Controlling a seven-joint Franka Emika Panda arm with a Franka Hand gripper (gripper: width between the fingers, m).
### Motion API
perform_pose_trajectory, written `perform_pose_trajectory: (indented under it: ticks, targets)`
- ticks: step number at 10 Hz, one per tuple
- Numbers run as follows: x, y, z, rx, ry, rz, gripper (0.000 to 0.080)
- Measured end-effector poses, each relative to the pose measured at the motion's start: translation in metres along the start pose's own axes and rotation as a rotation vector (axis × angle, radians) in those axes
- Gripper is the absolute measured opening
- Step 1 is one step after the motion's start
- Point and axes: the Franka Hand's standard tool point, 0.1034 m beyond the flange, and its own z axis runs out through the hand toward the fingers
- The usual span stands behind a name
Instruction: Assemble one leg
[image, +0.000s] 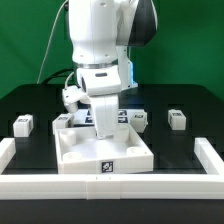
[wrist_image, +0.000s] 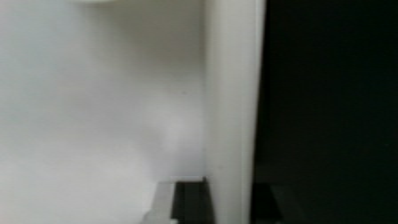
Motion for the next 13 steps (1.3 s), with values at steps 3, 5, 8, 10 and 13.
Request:
perform_pose_trajectory:
  ticks: [3,5,8,10,13]
  targets:
    - [0.001,0.000,0.000,0.000,0.000,0.002,0.0067]
    - [0.024,0.014,-0.001,-0.011,0.008,0.086,0.0067]
    - [0.062,0.037,-0.001,-0.026,0.018,0.190,0.0067]
    - [0.082,0.056,-0.001,-0.041,0.023,0.244,0.0067]
    - [0.112,0.075,-0.003,-0.056,0.028,0.245,0.0066]
